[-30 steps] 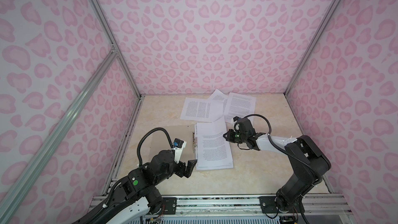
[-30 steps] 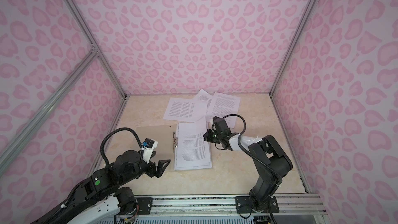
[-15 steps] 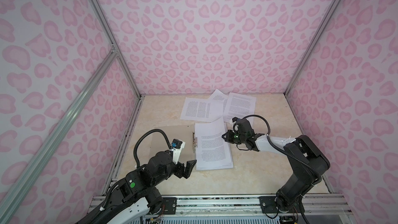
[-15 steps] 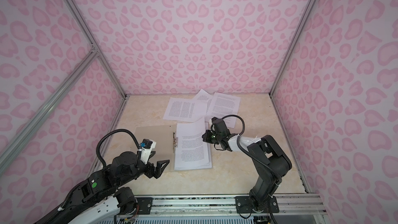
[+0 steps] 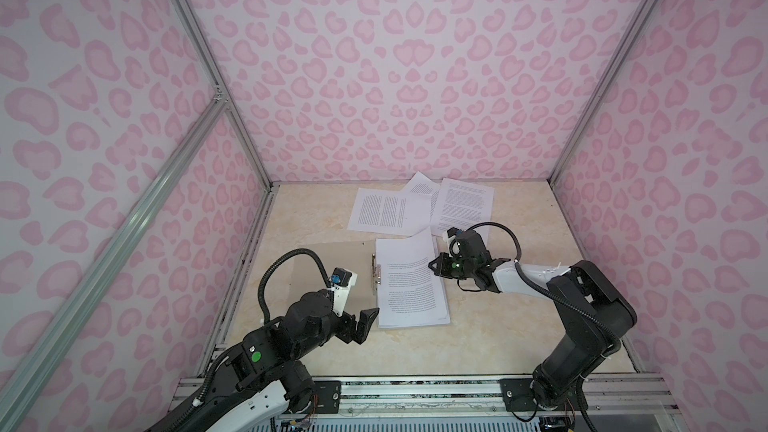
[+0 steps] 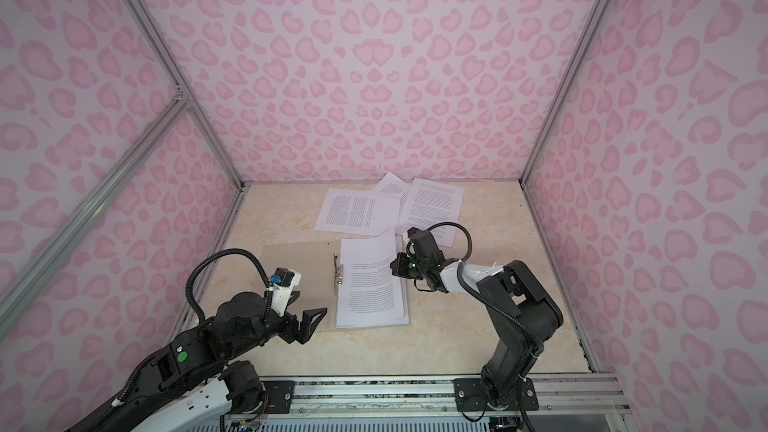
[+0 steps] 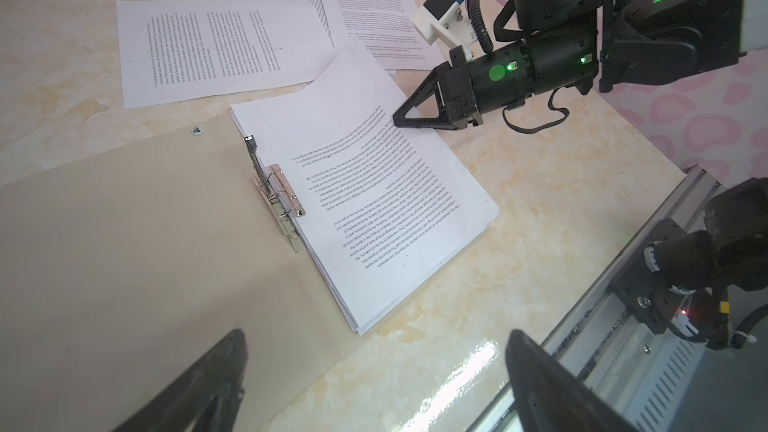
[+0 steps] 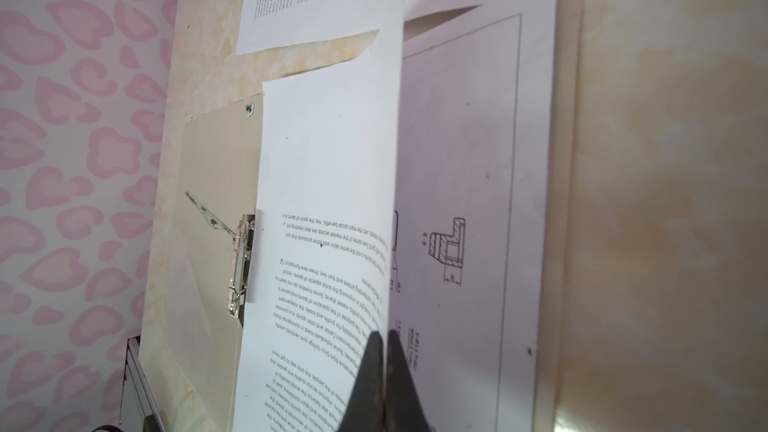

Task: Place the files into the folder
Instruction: 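Lower the text sheet onto the folder stack and open the right gripper, then reach both grippers to the far text sheets beyond the folder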

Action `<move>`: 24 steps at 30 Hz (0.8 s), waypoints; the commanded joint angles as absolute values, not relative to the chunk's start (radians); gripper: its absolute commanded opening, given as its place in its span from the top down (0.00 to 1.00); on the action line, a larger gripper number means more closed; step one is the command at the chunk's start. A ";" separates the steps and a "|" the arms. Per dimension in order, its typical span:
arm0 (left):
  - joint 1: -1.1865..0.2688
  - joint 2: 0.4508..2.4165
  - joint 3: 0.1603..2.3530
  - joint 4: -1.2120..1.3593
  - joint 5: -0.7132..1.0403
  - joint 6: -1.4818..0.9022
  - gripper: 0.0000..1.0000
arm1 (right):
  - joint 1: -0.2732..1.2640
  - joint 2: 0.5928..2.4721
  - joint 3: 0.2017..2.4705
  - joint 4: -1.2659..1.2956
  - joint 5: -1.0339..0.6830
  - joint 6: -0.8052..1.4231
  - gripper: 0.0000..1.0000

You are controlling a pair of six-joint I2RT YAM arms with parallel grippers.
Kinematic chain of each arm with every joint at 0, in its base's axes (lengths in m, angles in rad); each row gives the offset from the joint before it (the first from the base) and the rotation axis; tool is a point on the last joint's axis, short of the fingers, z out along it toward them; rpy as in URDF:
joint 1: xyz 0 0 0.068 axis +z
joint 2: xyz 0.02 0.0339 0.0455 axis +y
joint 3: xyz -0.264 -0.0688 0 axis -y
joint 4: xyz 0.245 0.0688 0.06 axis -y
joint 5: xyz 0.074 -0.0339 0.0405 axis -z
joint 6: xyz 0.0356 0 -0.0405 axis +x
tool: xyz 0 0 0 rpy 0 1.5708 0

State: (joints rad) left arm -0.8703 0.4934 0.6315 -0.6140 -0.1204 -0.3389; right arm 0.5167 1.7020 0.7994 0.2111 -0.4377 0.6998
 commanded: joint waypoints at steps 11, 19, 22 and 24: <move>-0.865 0.502 0.630 -0.598 -0.130 -0.331 0.02 | 0.531 1.729 0.781 0.263 -0.454 0.732 0.91; -0.864 0.504 0.632 -0.599 -0.132 -0.331 0.02 | 0.546 1.666 0.761 0.207 -0.378 0.723 0.41; -0.862 0.504 0.632 -0.601 -0.135 -0.332 0.02 | 0.545 1.622 0.763 0.127 -0.301 0.708 0.27; -0.862 0.504 0.633 -0.603 -0.139 -0.333 0.02 | 0.544 1.601 0.772 0.068 -0.253 0.698 0.23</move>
State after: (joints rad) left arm -0.8631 0.5026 0.6315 -0.6140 -0.1246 -0.3389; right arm 0.5468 1.6207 0.7685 0.1635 -0.3508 0.7193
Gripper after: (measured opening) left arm 0.980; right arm 0.759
